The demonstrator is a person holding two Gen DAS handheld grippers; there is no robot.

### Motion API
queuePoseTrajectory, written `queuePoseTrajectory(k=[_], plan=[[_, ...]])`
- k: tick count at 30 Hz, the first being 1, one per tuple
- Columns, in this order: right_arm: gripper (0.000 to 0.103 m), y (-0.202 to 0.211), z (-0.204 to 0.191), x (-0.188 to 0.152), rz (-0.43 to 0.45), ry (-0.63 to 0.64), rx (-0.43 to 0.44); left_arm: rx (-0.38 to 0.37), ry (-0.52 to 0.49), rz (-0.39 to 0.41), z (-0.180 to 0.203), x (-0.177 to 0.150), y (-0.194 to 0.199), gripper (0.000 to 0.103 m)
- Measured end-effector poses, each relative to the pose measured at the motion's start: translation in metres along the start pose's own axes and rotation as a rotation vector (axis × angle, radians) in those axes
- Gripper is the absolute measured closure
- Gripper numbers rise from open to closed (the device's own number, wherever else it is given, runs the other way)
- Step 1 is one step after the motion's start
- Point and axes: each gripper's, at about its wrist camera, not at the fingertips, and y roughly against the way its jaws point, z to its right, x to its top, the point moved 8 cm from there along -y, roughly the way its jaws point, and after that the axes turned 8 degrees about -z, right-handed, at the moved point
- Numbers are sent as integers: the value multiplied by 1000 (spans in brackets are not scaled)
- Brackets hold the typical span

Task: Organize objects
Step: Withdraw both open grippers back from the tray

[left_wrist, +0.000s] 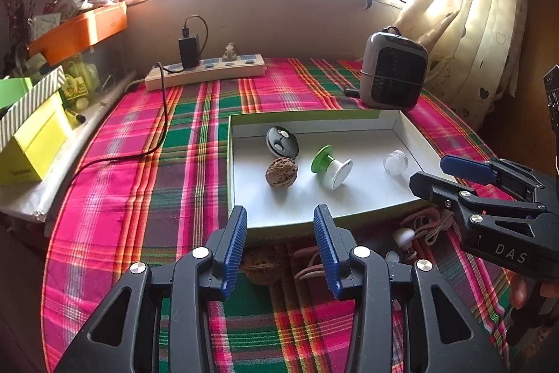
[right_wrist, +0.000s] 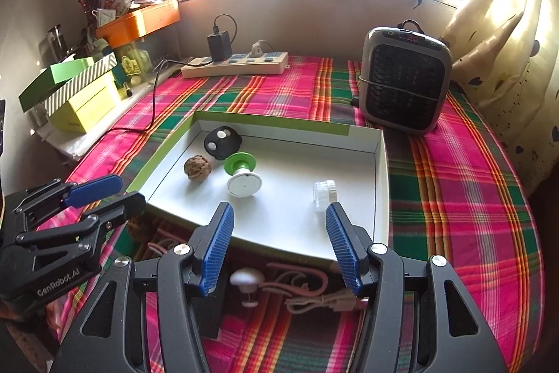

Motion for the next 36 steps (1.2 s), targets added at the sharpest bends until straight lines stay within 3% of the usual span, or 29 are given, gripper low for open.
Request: queuePoseTrajectory(k=[28,36], plan=[[47,0,-43,-56,-69,101,52,4,121,-64,-50,-38,-6,64],[47,-6,-48,-63,-93,102,63,-53,119,-81,-45,-39,-11,64]])
